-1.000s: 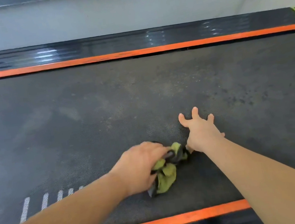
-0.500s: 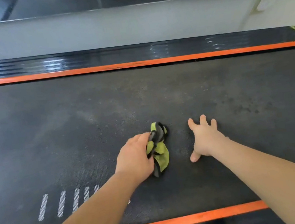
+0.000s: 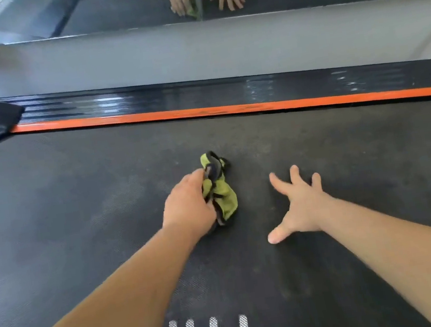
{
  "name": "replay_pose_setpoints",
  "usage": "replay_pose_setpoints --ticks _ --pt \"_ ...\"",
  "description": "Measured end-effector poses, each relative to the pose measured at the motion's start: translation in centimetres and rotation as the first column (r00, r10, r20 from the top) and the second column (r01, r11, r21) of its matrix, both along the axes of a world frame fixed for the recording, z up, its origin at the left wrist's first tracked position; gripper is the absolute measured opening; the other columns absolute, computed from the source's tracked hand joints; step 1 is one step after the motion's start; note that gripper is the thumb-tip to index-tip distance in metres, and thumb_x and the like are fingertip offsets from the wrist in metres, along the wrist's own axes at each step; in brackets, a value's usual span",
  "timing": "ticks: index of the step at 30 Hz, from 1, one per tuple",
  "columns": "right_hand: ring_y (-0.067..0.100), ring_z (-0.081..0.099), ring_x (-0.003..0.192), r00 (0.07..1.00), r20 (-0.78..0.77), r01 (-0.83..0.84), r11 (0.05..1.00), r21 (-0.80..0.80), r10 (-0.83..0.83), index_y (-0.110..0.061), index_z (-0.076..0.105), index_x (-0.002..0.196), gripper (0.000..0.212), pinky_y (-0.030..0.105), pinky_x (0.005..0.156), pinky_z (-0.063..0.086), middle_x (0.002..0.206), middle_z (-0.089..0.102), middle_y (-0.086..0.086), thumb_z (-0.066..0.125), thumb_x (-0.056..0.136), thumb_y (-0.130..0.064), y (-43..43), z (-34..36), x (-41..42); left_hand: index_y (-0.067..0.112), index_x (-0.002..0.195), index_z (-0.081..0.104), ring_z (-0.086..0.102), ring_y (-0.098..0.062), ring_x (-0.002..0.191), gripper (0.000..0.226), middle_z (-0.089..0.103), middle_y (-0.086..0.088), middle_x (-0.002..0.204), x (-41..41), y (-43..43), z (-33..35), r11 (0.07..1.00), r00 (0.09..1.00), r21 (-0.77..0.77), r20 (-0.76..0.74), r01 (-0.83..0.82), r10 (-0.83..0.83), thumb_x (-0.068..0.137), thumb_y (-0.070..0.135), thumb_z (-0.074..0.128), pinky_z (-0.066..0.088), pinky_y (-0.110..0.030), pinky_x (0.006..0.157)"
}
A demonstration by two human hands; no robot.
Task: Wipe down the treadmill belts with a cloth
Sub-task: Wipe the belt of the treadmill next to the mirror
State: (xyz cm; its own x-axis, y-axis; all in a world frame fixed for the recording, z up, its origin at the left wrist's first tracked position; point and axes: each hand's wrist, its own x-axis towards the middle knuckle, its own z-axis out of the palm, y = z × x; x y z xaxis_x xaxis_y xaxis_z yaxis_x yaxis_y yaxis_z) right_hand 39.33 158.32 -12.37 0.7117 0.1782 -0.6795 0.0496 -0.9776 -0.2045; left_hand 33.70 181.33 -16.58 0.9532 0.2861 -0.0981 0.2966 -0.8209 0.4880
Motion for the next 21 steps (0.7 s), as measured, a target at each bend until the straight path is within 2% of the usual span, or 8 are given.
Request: replay_pose_setpoints --ticks 3,7,9,12,14,15,18,21 --pt "0.039 -0.033 0.15 1.0 -0.008 -0.001 0.999 -0.047 0.001 -0.063 -0.012 0.151 0.141 0.085 0.108 0.013 0.16 -0.041 -0.015 0.095 0.06 -0.053 0.7 -1.2 0.1 0.027 0.122 0.056 0.057 -0.024 0.113 0.038 0.061 0.003 0.118 -0.2 -3.0 0.3 1.0 0.998 0.013 0.057 -0.006 0.006 0.084 0.025 0.063 0.046 -0.033 0.089" --pt "0.036 -0.032 0.151 1.0 0.003 0.002 0.999 -0.051 -0.002 -0.066 -0.011 0.15 0.143 0.085 0.108 0.014 0.159 -0.04 -0.018 0.097 0.057 -0.053 0.4 -1.1 0.1 0.037 0.139 0.048 0.052 -0.01 0.123 0.054 0.057 0.016 0.131 -2.8 -2.7 1.4 0.825 0.829 -0.089 0.069 0.559 -0.554 0.086 0.043 0.055 0.046 -0.032 0.103" --pt "0.035 -0.032 0.151 1.0 -0.002 0.015 0.999 -0.047 -0.015 -0.066 -0.01 0.151 0.141 0.084 0.108 0.013 0.16 -0.04 -0.018 0.097 0.059 -0.051 0.4 -1.1 0.1 0.042 0.144 0.042 0.05 -0.008 0.128 0.058 0.053 0.019 0.135 -0.9 0.7 1.4 0.773 0.773 -0.035 -0.018 0.633 -0.634 0.088 0.038 0.057 0.047 -0.033 0.104" --pt "0.036 -0.031 0.151 1.0 0.002 0.022 0.998 -0.061 -0.022 -0.066 -0.008 0.151 0.14 0.084 0.109 0.013 0.161 -0.038 -0.017 0.096 0.059 -0.052 0.6 -0.9 0.0 0.036 0.142 0.048 0.055 -0.023 0.128 0.057 0.058 0.008 0.135 2.3 6.2 0.5 0.981 0.984 0.077 -0.023 0.18 -0.179 0.088 0.028 0.063 0.05 -0.041 0.1" --pt "0.036 -0.031 0.152 0.999 0.013 0.03 0.998 -0.061 -0.029 -0.066 -0.008 0.151 0.141 0.084 0.109 0.014 0.161 -0.038 -0.017 0.097 0.058 -0.051 0.7 -1.0 0.1 0.029 0.137 0.053 0.059 -0.032 0.119 0.052 0.064 0.0 0.125 2.7 6.9 0.0 0.963 0.961 -0.064 0.072 -0.262 0.266 0.087 0.025 0.066 0.05 -0.041 0.091" --pt "0.036 -0.03 0.152 0.999 0.013 0.034 0.997 -0.067 -0.033 -0.066 -0.008 0.151 0.141 0.084 0.109 0.015 0.162 -0.037 -0.017 0.097 0.058 -0.051 0.8 -0.9 0.2 0.027 0.133 0.055 0.061 -0.033 0.114 0.049 0.065 0.0 0.12 2.4 5.6 -0.1 0.937 0.935 -0.094 0.078 -0.338 0.345 0.086 0.026 0.067 0.049 -0.039 0.087" --pt "0.036 -0.028 0.153 1.0 0.019 0.023 0.996 -0.089 -0.022 -0.066 -0.009 0.151 0.141 0.083 0.109 0.018 0.162 -0.036 -0.017 0.096 0.057 -0.054 0.8 -0.8 0.2 0.029 0.128 0.057 0.061 -0.026 0.113 0.05 0.066 0.005 0.117 -0.6 -0.6 0.3 0.997 0.99 -0.035 0.123 0.071 -0.066 0.08 0.045 0.057 0.05 -0.035 0.09" --pt "0.036 -0.026 0.153 0.999 0.034 0.0 0.996 -0.094 0.003 -0.067 -0.01 0.15 0.141 0.082 0.108 0.021 0.162 -0.035 -0.018 0.095 0.056 -0.059 0.4 -0.9 0.1 0.039 0.138 0.048 0.055 -0.012 0.122 0.06 0.06 0.016 0.129 -2.2 -1.5 1.7 0.811 0.814 -0.079 0.082 0.58 -0.575 0.08 0.05 0.047 0.048 -0.031 0.102"
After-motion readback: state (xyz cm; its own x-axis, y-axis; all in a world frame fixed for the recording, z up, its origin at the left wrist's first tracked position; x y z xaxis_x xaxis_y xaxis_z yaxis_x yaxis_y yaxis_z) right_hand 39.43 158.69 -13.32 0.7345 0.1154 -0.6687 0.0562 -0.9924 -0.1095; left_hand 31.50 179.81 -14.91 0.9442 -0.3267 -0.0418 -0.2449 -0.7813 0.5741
